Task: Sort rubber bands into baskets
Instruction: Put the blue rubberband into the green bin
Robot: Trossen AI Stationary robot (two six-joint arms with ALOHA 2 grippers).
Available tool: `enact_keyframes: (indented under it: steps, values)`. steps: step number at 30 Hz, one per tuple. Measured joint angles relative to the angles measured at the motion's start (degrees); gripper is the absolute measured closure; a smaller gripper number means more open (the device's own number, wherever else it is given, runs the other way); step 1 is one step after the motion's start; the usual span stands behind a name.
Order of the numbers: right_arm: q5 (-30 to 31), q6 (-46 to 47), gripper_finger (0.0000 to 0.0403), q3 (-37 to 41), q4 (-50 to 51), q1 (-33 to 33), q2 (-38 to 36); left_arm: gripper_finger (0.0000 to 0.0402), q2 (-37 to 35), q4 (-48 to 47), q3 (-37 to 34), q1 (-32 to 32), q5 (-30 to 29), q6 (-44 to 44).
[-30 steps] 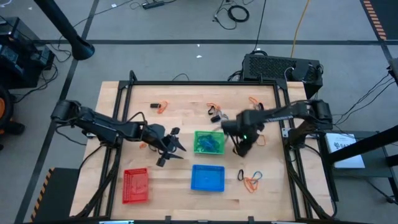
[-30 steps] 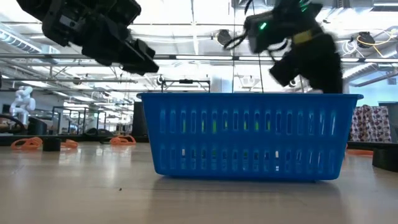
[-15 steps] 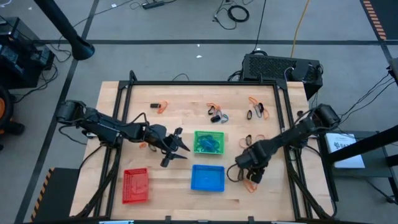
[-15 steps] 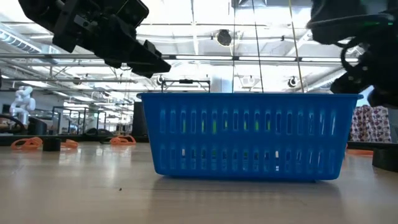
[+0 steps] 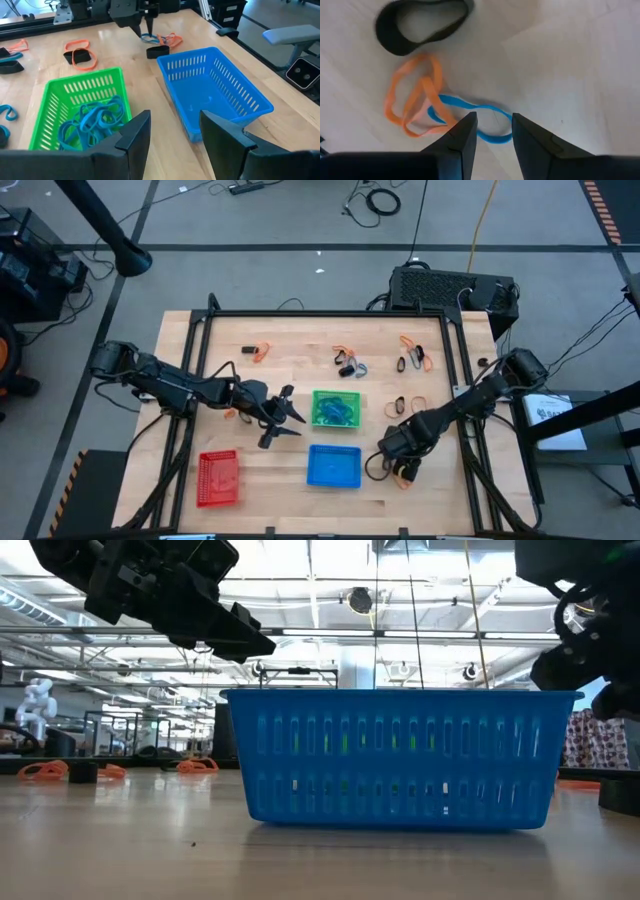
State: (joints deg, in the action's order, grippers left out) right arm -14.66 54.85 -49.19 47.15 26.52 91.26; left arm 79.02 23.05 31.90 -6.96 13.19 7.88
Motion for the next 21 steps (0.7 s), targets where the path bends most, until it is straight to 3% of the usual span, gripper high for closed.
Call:
enact_keyframes:
  steps: [10,15,21]
  values:
    - [1.20,-0.14,0.0287,0.00,2.02,1.22,0.02,0.0224,0.00,-0.65,0.02,0.02,0.00,-0.03]
    - [1.24,-0.41,0.0287,1.31,0.74,2.56,0.02,0.0224,-2.64,-8.39,0.12,0.00,-0.14,-2.12]
    - [0.16,-0.38,0.0291,5.58,-3.44,3.54,-0.25,0.0224,-9.43,-20.72,0.20,-0.41,-8.59,-6.50]
